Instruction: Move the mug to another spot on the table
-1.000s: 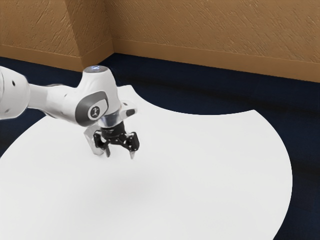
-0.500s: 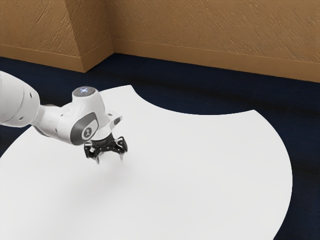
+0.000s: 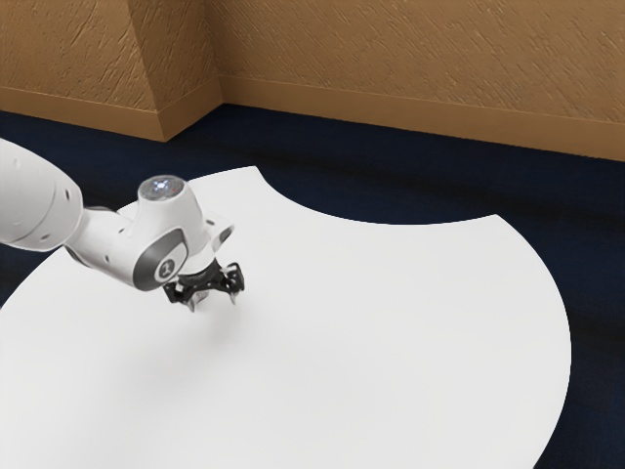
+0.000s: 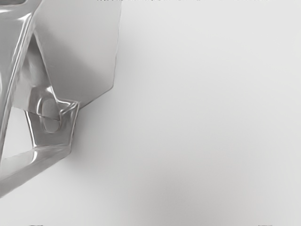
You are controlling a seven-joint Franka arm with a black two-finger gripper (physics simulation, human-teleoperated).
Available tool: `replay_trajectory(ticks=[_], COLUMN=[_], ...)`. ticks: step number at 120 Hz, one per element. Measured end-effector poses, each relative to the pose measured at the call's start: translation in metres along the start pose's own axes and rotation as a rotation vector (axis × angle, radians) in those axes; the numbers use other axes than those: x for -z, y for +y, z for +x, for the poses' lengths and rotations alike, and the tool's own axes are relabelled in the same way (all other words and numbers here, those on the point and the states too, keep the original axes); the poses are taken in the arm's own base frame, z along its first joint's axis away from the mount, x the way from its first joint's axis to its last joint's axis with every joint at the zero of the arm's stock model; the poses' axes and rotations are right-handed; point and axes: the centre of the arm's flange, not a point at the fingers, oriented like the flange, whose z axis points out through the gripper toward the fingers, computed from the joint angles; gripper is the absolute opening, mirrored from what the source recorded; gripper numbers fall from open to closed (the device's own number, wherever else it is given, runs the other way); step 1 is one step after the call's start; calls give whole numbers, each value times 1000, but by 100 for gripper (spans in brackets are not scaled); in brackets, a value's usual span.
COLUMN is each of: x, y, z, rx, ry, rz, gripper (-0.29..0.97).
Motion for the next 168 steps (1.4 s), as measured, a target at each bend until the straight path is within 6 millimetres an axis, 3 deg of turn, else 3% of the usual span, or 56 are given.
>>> replay_trajectory(ticks=[22,49,147,168], x=[-1,-12,-21,-21], y=[-5,-6,-26,-26], z=[4,5,18,18], rx=[14,-43,-6,-3], ry=[14,31,57,62], rz=[3,40,64,61], gripper=[46,41,50,43])
